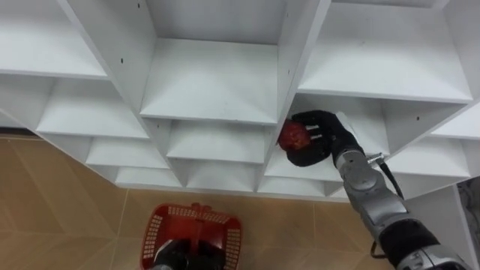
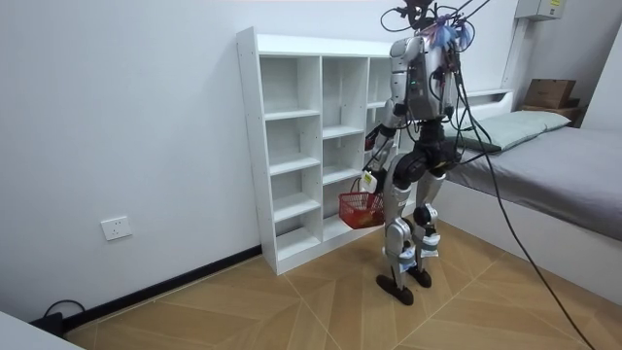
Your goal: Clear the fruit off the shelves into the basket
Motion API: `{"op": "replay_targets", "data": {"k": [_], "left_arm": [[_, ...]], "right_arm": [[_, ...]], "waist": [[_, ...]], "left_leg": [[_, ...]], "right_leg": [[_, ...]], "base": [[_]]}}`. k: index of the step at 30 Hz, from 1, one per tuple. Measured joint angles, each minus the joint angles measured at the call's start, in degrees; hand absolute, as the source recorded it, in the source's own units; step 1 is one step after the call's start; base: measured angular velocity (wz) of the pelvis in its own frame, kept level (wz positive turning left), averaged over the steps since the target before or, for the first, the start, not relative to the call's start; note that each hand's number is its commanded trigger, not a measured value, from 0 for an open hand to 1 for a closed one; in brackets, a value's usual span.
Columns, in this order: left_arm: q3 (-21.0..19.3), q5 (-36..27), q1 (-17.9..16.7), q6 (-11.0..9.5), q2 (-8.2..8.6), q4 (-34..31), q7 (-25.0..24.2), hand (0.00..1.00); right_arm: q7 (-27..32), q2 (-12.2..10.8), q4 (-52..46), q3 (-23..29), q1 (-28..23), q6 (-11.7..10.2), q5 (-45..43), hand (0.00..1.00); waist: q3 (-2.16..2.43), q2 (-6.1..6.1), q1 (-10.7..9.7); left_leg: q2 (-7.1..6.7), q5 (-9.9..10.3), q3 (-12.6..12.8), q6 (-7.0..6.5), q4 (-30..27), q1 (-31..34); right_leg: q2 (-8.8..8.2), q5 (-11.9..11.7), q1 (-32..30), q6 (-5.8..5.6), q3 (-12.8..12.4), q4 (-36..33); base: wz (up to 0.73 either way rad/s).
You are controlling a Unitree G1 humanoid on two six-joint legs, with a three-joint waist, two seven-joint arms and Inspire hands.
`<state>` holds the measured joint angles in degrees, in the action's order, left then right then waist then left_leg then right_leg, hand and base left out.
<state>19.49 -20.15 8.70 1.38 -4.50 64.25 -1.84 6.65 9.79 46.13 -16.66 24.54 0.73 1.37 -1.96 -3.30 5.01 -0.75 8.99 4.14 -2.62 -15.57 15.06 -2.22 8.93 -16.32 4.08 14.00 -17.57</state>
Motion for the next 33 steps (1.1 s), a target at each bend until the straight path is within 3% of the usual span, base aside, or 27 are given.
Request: {"op": "replay_targets", "data": {"k": [27, 33], "left_arm": [[2.1, -0.5, 0.1, 0.0, 0.61, 0.0, 0.0, 1.0], [2.2, -0.6, 0.2, 0.0, 0.75, -0.2, 0.0, 1.0]], "right_arm": [[1.4, -1.0, 1.0, 0.5, -0.1, -0.6, 5.2, 1.0], [2.1, -0.5, -3.6, 0.2, -3.6, -0.4, 8.0, 1.0]], "waist": [[-0.09, 0.76, -0.3], [0.09, 0.95, -0.4]], "left_leg": [[0.01, 0.0, 0.2, 0.01, 0.1, -0.3], [0.01, 0.0, 0.2, 0.01, 0.1, 0.2]], "right_leg": [[-0.04, 0.0, 0.2, 0.0, -0.1, 0.1], [-0.02, 0.0, -0.3, 0.0, -0.2, 0.0]], "base": [[0.0], [0.0]]}}
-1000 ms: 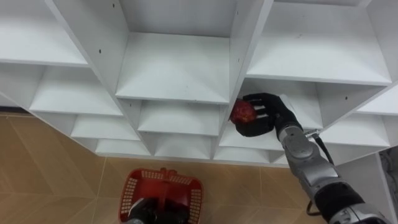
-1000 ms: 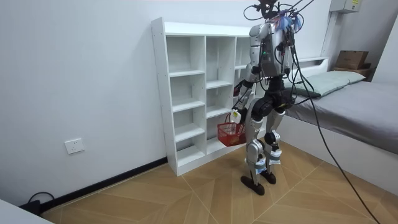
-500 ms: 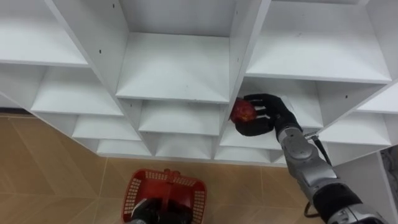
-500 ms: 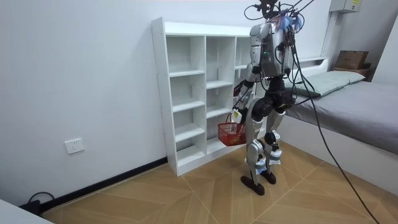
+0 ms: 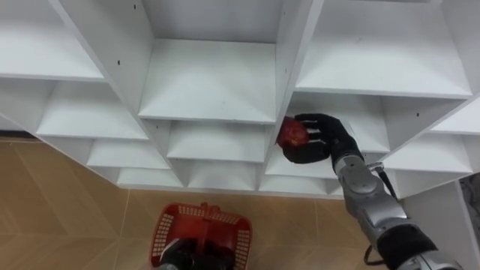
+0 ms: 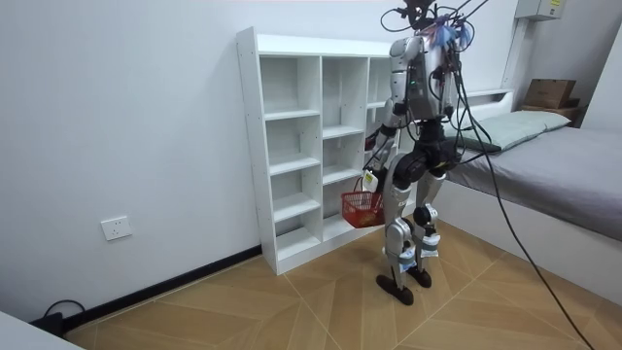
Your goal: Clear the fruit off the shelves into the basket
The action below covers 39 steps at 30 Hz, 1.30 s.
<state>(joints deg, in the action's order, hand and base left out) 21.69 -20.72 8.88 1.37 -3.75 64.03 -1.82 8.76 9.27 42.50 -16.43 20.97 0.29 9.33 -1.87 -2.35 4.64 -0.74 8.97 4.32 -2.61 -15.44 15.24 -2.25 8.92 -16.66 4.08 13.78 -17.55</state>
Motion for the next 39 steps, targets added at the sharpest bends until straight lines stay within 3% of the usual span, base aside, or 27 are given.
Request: {"op": "replay_targets", "data": {"k": [5, 11, 19, 22, 39], "left_arm": [[0.0, 0.0, 0.1, -0.1, 0.45, -0.2, 1.2, 1.0], [-0.1, -1.7, 0.0, -0.1, 0.91, -0.2, 2.4, 1.0], [0.0, -2.3, -1.1, -1.4, 1.62, -1.2, 2.2, 1.0], [0.5, -3.1, -1.4, -1.6, 1.89, -1.1, 2.2, 1.0], [-0.1, -4.5, -2.8, -2.0, 1.36, -2.1, 2.2, 1.0]], "right_arm": [[0.0, 0.2, -2.8, -0.4, -3.9, -1.7, 1.9, 1.0], [-1.0, -1.1, -3.0, -0.6, -8.5, -4.1, 3.5, 1.0], [-10.2, -1.8, -5.8, -11.6, -16.5, -0.9, 1.6, 1.0], [-12.1, -2.3, -7.7, -12.0, -16.5, -1.6, 1.7, 1.0], [-15.2, -1.7, -11.2, -11.1, -18.7, -1.6, 1.4, 1.0]], "waist": [[0.62, 1.01, -0.1], [0.77, 1.24, -1.0], [1.16, 1.7, -1.0], [1.31, 1.89, -1.0], [1.15, 1.57, -2.3]], "left_leg": [[-0.01, 0.0, 0.2, 0.0, 0.1, -0.2], [0.04, 0.0, 0.2, 0.01, 0.1, -0.8], [0.06, 0.0, 0.2, 0.01, 0.1, 0.0], [0.02, 0.0, 0.2, -0.01, 0.1, -0.1], [-0.02, 0.0, 0.3, -0.02, 0.1, 0.5]], "right_leg": [[0.06, 0.0, 0.1, 0.0, -0.4, 0.0], [0.15, 0.2, 0.7, -0.01, -0.4, 0.2], [0.16, -0.3, 0.0, -0.14, -0.3, 0.5], [0.09, -0.4, 0.2, -0.17, -0.2, 0.4], [0.03, -0.3, 0.0, -0.29, 0.2, 0.9]], "base": [[-0.03], [0.01], [0.0], [0.0], [0.01]]}}
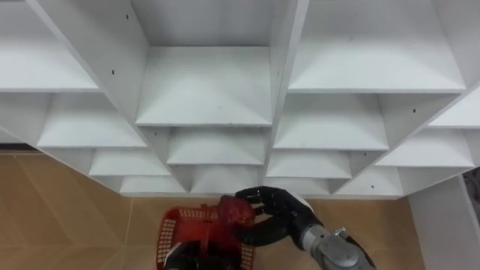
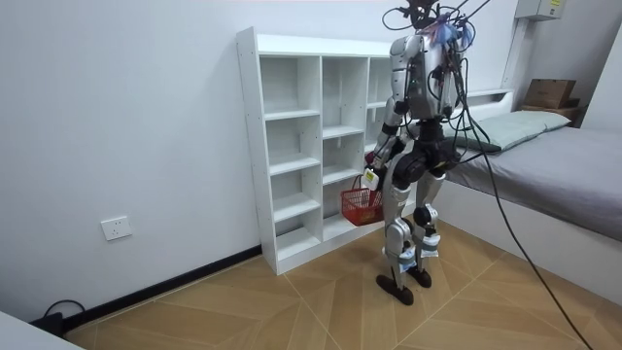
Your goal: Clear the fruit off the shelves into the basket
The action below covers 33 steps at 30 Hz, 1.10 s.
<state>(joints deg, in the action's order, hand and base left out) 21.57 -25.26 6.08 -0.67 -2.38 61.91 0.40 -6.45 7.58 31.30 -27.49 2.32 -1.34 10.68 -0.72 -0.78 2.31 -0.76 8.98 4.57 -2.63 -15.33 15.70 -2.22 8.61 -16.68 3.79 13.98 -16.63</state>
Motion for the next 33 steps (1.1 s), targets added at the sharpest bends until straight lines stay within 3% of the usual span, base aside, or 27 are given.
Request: {"op": "replay_targets", "data": {"k": [8, 18, 33], "left_arm": [[0.0, 0.0, -0.3, -0.2, -0.3, -0.1, 0.1, 1.0], [0.0, 0.0, -0.4, -0.2, -0.35, -0.5, 0.2, 1.0], [0.1, 0.0, 0.0, -0.6, -1.05, -2.0, -1.1, 1.0]], "right_arm": [[0.9, 0.3, -0.3, -0.1, -3.4, 0.0, -2.3, 1.0], [2.5, 1.6, 0.6, 0.0, -4.1, 0.0, -6.4, 1.0], [3.8, 3.1, 6.4, 0.0, -3.8, -0.6, -9.4, 1.0]], "waist": [[-0.13, -0.24, -0.3], [-0.1, -0.19, -0.4], [0.03, 0.85, -0.3]], "left_leg": [[-0.01, 0.0, 0.1, 0.0, 0.0, 0.4], [0.0, 0.0, -0.1, 0.0, 0.0, 0.6], [0.04, 0.0, -0.1, 0.0, 0.1, 0.6]], "right_leg": [[-0.01, 0.0, -0.5, -0.02, 0.0, -0.1], [0.04, 0.0, -0.5, -0.02, 0.2, 0.3], [0.21, -0.2, 0.0, -0.1, 0.4, 1.1]], "base": [[0.0], [0.0], [0.0]]}}
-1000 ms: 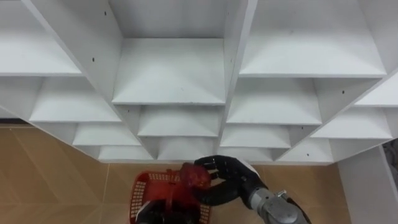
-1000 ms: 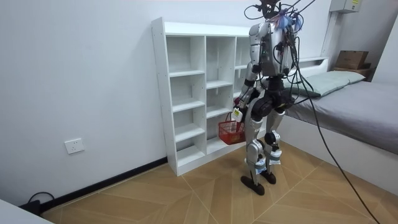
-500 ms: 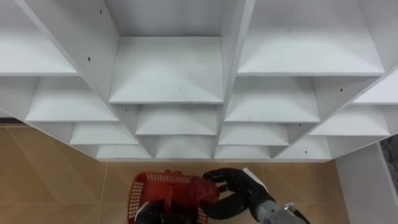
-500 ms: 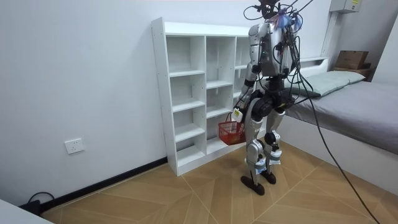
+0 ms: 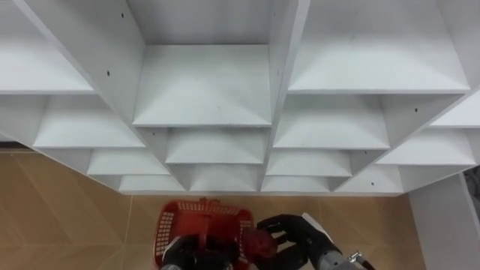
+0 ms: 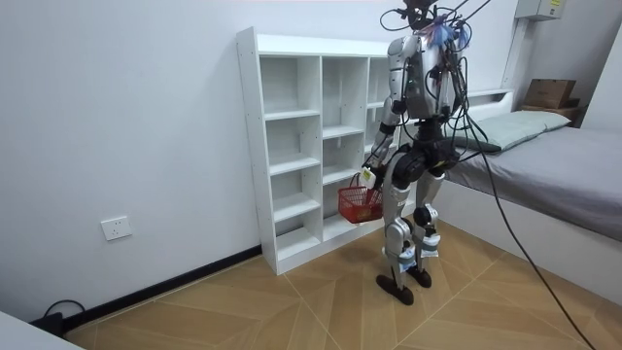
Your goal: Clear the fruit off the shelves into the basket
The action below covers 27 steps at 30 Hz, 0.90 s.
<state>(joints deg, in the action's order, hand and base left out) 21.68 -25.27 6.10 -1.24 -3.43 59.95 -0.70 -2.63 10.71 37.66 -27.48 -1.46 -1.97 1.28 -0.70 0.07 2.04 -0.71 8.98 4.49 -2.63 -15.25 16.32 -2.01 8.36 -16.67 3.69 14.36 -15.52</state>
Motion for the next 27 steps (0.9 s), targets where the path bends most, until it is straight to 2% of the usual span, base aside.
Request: {"op": "replay_targets", "data": {"k": [7, 10, 20, 24, 27], "left_arm": [[2.3, 0.0, -0.4, -0.7, -0.01, 1.2, -0.6, 1.0], [2.4, 0.0, -0.8, -0.7, 0.06, 1.8, -1.2, 1.0], [2.2, 0.5, -0.9, -0.9, 0.01, 1.9, -2.9, 1.0], [2.2, 0.5, -0.5, -0.9, 0.12, 1.9, -4.2, 1.0], [2.6, 0.5, -0.1, -0.9, 0.29, 1.9, -5.1, 1.0]], "right_arm": [[0.1, -0.2, 3.6, 0.0, 0.3, 0.0, -5.6, 1.0], [0.8, -1.2, 3.7, 0.0, 0.4, 0.0, -8.5, 1.0], [0.0, -2.5, 6.4, -0.4, 2.9, 0.1, -10.2, 1.0], [-0.1, -3.3, 8.2, -0.6, 4.3, 0.2, -10.8, 1.0], [-0.2, -3.8, 9.4, -0.6, 5.3, 0.4, -11.1, 1.0]], "waist": [[-0.1, 0.41, 0.1], [-0.1, 0.41, 0.1], [-0.16, 0.3, 0.2], [-0.38, -0.04, 0.1], [-0.75, -0.41, 0.2]], "left_leg": [[0.01, 0.0, 0.1, 0.0, 0.2, 0.0], [0.01, 0.0, 0.0, -0.01, 0.4, 0.0], [-0.02, 0.0, 0.0, -0.01, 0.4, -0.1], [-0.01, 0.0, 0.0, -0.01, 0.3, -0.1], [-0.01, 0.0, 0.0, -0.01, -0.1, 0.0]], "right_leg": [[0.0, 0.0, -0.3, 0.01, -0.2, -0.2], [0.0, 0.0, -0.4, 0.01, -0.2, -0.3], [-0.02, 0.0, -0.2, -0.03, -0.2, -0.3], [-0.04, 0.1, -0.2, -0.01, -0.1, -0.4], [-0.08, 0.2, -0.1, -0.01, -0.1, -0.5]], "base": [[0.0], [0.0], [0.0], [0.0], [0.0]]}}
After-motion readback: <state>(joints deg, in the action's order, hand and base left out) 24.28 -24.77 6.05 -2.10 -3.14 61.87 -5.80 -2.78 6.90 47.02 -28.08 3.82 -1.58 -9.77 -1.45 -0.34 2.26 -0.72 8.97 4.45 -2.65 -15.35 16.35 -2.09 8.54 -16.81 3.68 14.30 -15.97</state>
